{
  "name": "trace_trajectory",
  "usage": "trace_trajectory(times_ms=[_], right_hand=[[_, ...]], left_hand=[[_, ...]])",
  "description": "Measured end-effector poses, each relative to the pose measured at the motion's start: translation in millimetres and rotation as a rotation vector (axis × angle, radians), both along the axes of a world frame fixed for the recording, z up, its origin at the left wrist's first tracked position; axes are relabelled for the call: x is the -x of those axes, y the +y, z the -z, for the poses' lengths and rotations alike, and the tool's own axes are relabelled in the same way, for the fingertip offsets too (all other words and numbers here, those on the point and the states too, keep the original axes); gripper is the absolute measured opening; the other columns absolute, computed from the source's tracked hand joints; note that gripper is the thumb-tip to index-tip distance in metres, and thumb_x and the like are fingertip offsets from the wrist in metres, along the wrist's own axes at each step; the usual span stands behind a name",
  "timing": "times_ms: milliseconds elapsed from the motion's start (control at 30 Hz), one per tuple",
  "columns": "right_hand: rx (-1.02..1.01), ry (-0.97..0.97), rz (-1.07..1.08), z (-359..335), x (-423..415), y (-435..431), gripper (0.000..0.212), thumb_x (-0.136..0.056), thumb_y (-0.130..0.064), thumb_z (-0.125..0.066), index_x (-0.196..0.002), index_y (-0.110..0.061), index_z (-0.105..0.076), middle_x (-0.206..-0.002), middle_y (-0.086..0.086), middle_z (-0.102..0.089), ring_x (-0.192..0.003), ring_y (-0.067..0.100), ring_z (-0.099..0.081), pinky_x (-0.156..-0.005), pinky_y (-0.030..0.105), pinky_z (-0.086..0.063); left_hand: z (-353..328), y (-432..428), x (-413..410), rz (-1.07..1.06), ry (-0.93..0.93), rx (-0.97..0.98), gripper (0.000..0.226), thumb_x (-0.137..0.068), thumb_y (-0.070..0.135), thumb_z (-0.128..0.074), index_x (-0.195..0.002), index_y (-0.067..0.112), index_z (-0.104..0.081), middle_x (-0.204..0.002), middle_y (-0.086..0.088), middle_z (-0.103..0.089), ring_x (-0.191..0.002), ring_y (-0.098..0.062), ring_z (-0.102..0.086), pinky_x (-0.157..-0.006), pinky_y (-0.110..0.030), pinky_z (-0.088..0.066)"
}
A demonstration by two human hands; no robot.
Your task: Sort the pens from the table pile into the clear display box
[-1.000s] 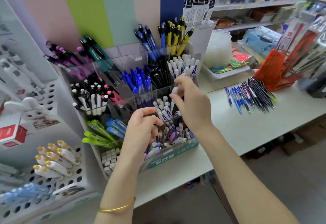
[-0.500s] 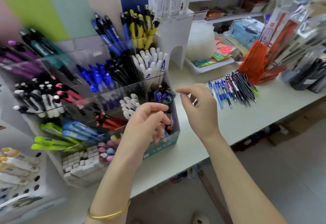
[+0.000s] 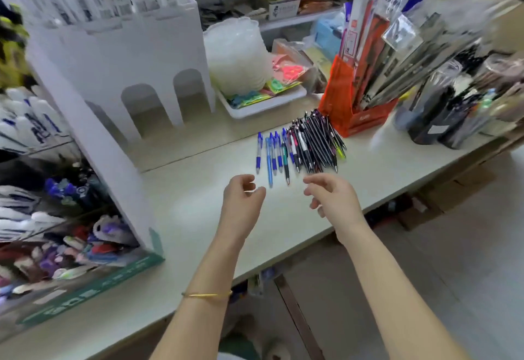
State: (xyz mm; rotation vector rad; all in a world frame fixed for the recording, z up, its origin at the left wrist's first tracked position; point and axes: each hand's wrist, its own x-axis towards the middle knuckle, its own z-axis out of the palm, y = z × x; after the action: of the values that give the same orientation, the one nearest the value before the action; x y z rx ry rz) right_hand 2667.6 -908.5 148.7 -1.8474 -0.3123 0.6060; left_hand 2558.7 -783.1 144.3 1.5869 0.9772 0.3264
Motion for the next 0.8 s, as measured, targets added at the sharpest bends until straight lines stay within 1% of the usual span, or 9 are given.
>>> trace_trajectory(times_ms=[67, 100, 200, 333, 400, 500, 600, 667, 800], right_hand=[[-0.001, 0.034, 0.013, 8.4, -27.2, -0.3, 0.018, -0.092, -0.005, -0.053, -0.100, -0.016, -0.065, -0.092, 0.004, -0.065, -0.058, 0.008, -0.053, -0.049, 0.013, -0.039], [0.003, 0.047, 0.020, 12.5, -40.8, 0.4, 0.018, -0.093, -0.006, -0.052, -0.101, -0.015, -0.065, -0.091, 0.005, -0.066, -0.058, 0.008, -0.053, -0.051, 0.015, -0.039], [0.029, 0.066, 0.040, 24.9, -78.1, 0.9, 0.017, -0.092, -0.006, -0.053, -0.100, -0.015, -0.066, -0.087, 0.004, -0.067, -0.056, 0.007, -0.053, -0.054, 0.021, -0.040], [0.094, 0.095, 0.043, 39.9, -123.8, 0.2, 0.018, -0.091, -0.006, -0.055, -0.097, -0.017, -0.067, -0.085, 0.003, -0.067, -0.059, 0.010, -0.054, -0.054, 0.027, -0.041], [0.111, 0.108, 0.037, 47.3, -144.7, 2.6, 0.019, -0.091, -0.006, -0.052, -0.095, -0.019, -0.066, -0.083, 0.003, -0.067, -0.059, 0.011, -0.054, -0.051, 0.026, -0.040], [0.121, 0.115, 0.025, 55.3, -167.7, 9.9, 0.022, -0.092, -0.004, -0.049, -0.093, -0.020, -0.064, -0.080, 0.004, -0.066, -0.057, 0.010, -0.053, -0.051, 0.021, -0.038], [0.094, 0.138, 0.003, 59.3, -185.1, 16.1, 0.020, -0.093, -0.001, -0.049, -0.095, -0.014, -0.064, -0.079, 0.008, -0.065, -0.054, 0.011, -0.052, -0.047, 0.015, -0.039], [0.077, 0.149, -0.020, 62.8, -196.9, 19.0, 0.020, -0.092, 0.001, -0.049, -0.098, -0.010, -0.064, -0.079, 0.009, -0.064, -0.050, 0.011, -0.050, -0.043, 0.015, -0.038], [0.088, 0.139, -0.068, 68.9, -218.8, 19.7, 0.023, -0.091, 0.001, -0.049, -0.091, -0.017, -0.063, -0.078, 0.007, -0.065, -0.049, 0.010, -0.051, -0.045, 0.013, -0.037]], left_hand=[[15.7, 8.1, -35.4, 0.009, 0.112, -0.100, 0.048, -0.093, 0.024, -0.056, -0.137, 0.012, -0.043, -0.136, -0.007, -0.045, -0.117, -0.019, -0.048, -0.100, -0.036, -0.043], [23.5, 13.1, -55.2, 0.019, 0.168, -0.151, 0.053, -0.093, 0.027, -0.058, -0.139, 0.010, -0.040, -0.140, -0.008, -0.041, -0.125, -0.022, -0.043, -0.105, -0.036, -0.037], [49.5, 28.7, -114.6, 0.036, 0.335, -0.290, 0.071, -0.091, 0.040, -0.059, -0.145, 0.004, -0.029, -0.148, -0.014, -0.033, -0.137, -0.029, -0.027, -0.108, -0.036, -0.026], [85.9, 43.3, -174.8, 0.021, 0.532, -0.338, 0.099, -0.085, 0.063, -0.055, -0.152, 0.006, -0.010, -0.156, -0.019, -0.016, -0.144, -0.034, -0.013, -0.115, -0.047, -0.019], [96.2, 41.8, -193.5, 0.015, 0.595, -0.391, 0.107, -0.080, 0.072, -0.053, -0.152, 0.009, -0.006, -0.156, -0.017, -0.016, -0.143, -0.034, -0.014, -0.113, -0.049, -0.018], [100.5, 33.7, -211.6, 0.007, 0.663, -0.475, 0.114, -0.073, 0.080, -0.050, -0.153, 0.011, -0.005, -0.154, -0.015, -0.020, -0.139, -0.033, -0.020, -0.109, -0.046, -0.022], [101.4, 26.4, -224.2, -0.026, 0.690, -0.471, 0.117, -0.070, 0.081, -0.053, -0.153, 0.014, -0.004, -0.152, -0.016, -0.021, -0.137, -0.034, -0.021, -0.107, -0.046, -0.023], [102.1, 25.6, -229.0, -0.050, 0.700, -0.460, 0.115, -0.071, 0.078, -0.056, -0.153, 0.016, -0.005, -0.151, -0.015, -0.022, -0.136, -0.033, -0.021, -0.108, -0.045, -0.024], [99.5, 27.7, -230.3, -0.069, 0.690, -0.417, 0.103, -0.075, 0.063, -0.066, -0.152, 0.020, -0.011, -0.146, -0.013, -0.026, -0.133, -0.033, -0.025, -0.106, -0.044, -0.026]])
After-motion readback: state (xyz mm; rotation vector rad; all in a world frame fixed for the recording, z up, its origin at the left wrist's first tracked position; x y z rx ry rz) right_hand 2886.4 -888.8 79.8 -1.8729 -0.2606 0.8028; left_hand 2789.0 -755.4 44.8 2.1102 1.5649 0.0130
